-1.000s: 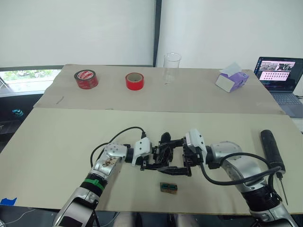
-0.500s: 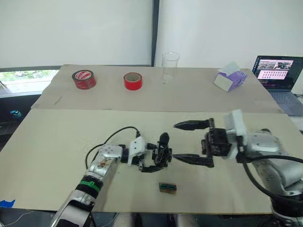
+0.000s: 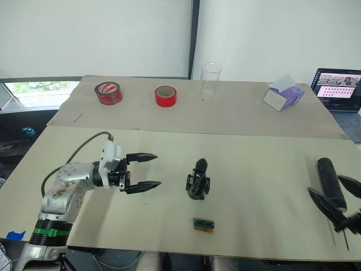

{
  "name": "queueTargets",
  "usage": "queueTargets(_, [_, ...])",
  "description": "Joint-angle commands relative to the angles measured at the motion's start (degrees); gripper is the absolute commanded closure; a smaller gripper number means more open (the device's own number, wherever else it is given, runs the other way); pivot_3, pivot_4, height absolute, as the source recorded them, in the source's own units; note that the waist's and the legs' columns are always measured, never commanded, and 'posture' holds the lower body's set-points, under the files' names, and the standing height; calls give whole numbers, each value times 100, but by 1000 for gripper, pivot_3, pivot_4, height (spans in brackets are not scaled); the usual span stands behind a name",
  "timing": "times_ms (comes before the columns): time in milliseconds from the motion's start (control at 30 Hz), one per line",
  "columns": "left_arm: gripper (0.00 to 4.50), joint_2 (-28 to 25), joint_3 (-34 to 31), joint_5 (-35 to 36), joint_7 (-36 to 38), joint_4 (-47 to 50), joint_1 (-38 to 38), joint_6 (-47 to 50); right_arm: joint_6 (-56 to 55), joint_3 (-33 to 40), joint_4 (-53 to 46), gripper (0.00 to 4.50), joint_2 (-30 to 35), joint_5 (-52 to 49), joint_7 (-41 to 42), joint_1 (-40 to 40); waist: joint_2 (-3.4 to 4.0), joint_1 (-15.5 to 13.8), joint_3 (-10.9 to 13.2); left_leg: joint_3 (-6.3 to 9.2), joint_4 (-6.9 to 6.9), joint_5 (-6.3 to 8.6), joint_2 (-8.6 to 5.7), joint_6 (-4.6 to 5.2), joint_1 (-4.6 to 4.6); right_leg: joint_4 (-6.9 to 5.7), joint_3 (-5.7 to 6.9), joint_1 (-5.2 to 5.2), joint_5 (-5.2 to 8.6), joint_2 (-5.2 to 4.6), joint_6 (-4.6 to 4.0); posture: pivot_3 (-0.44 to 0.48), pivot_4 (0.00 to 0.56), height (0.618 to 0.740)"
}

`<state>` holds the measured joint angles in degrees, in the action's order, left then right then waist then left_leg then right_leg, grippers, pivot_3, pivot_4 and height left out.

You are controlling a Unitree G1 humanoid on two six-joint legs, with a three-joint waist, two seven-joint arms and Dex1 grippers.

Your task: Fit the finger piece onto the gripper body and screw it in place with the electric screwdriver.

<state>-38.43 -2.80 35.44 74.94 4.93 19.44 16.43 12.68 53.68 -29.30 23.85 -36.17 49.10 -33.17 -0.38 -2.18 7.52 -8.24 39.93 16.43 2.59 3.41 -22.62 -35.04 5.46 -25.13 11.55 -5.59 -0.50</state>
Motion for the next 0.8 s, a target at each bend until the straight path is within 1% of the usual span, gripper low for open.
queueTargets(33, [11,-59,-63,191,6,375,277,154,-478,334,-23,0,-431,-54,-130,-475,3,13,-1,0,-2,-1,0,-3,4,-3,-2,3,0,2,-1,0,150,740])
queueTargets(100, [11,-35,-72,303,-18,451,368,313,-502,225,-28,0,-687,-64,-272,-696,11,86,0,-2,-17,-3,1,-9,25,-2,-13,12,3,8,-5,0,150,740])
queueTargets(167, [11,-23,-65,382,-4,546,449,407,-313,77,-167,0,-785,-148,-577,-726,14,164,2,-5,-24,-6,2,-12,26,-4,-20,8,5,10,-7,0,150,740])
queueTargets(233, [11,23,-60,397,-30,623,501,393,-116,-36,-264,0,-694,-205,-836,-661,15,193,3,-7,-24,-7,5,-14,28,-8,-25,6,5,15,-8,0,150,740])
queueTargets(267, [11,69,-60,454,-94,667,547,455,42,-71,-276,0,-529,-61,-1130,-528,16,198,3,-7,-24,-8,5,-15,27,-8,-26,5,5,15,-8,0,150,740])
queueTargets(300, [11,125,-58,487,-164,704,594,489,324,-97,-279,0,-296,63,-1441,-419,16,208,3,-7,-24,-8,5,-16,28,-8,-26,5,5,16,-9,0,150,740])
queueTargets(367, [11,220,-73,595,-336,774,679,674,1177,-189,-162,0,381,246,-1978,-167,19,213,4,-13,-22,-8,0,-15,27,-9,-34,4,5,12,-10,0,150,740])
queueTargets(433, [11,275,-90,628,-451,816,708,761,2175,-325,86,0,1125,111,-2214,127,16,206,7,-15,-21,-5,-10,-9,27,-9,-54,5,5,13,-11,0,150,740])
queueTargets(467, [11,324,-117,630,-555,811,712,767,2569,-423,250,0,1473,8,-2197,281,13,197,8,-14,-22,-11,-12,0,26,-7,-70,3,5,20,-11,0,150,740])
queueTargets(533, [11,358,-123,616,-645,816,669,788,3014,-637,673,0,2019,-17,-2091,660,8,173,11,-14,-23,-30,-13,34,27,-4,-95,5,5,32,-14,0,150,740])
queueTargets(667, [11,356,-55,608,-630,975,549,807,3461,-1418,1879,0,3011,277,-1616,1416,-2,151,17,-14,-26,-31,-19,36,26,-3,-114,3,7,52,-16,0,150,740])
queueTargets(733, [11,341,-42,628,-645,1074,521,834,3765,-1852,2428,0,3343,378,-1503,1829,-12,145,23,-14,-25,-29,-27,40,25,-2,-123,4,7,53,-15,0,150,740])
queueTargets(800, [11,296,-36,624,-631,1168,465,853,3413,-2255,2845,0,3546,712,-1332,2104,-19,136,27,-13,-22,-29,-34,46,21,-2,-136,4,7,54,-14,0,150,740])
